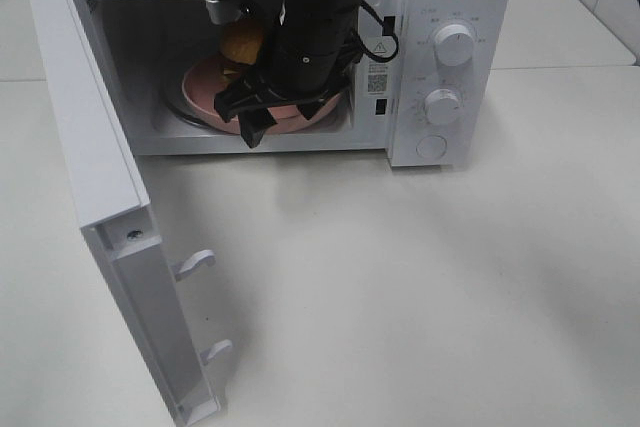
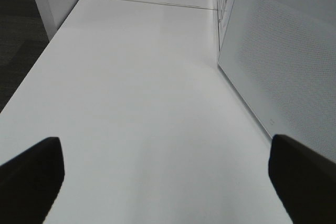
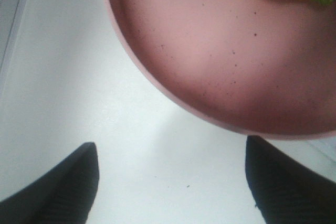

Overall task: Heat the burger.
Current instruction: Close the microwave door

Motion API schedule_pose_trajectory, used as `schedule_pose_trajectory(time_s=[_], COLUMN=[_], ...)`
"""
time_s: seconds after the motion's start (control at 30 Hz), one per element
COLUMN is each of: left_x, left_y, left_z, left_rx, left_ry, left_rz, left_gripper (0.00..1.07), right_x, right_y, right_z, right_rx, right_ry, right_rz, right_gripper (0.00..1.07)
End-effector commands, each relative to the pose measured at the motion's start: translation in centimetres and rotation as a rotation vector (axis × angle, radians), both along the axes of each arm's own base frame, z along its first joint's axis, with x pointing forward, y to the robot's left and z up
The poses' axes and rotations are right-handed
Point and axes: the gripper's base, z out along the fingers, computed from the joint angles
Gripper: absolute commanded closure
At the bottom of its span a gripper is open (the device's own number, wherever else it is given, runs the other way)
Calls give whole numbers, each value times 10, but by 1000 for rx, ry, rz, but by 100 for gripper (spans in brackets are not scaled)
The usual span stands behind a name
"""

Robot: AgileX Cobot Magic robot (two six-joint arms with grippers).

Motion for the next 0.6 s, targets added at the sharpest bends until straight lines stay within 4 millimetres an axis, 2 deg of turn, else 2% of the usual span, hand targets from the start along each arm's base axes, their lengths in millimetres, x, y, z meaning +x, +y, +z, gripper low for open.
schedule_pose_trajectory(time_s=[0.03, 0.33, 0.6], left_x=[-2, -2, -2], left_y=[-1, -1, -1], left_z=[0, 0, 0], left_rx=[-3, -3, -3], left_ry=[-24, -24, -24], left_rz=[-8, -8, -8], left_gripper=[9, 9, 9], right_x=[-1, -6, -17], right_y=[-1, -5, -12], right_z=[5, 6, 18], right_rx=[16, -13, -49], right_ry=[19, 83, 160], right_rz=[-48, -86, -98], right_gripper=[32, 32, 32])
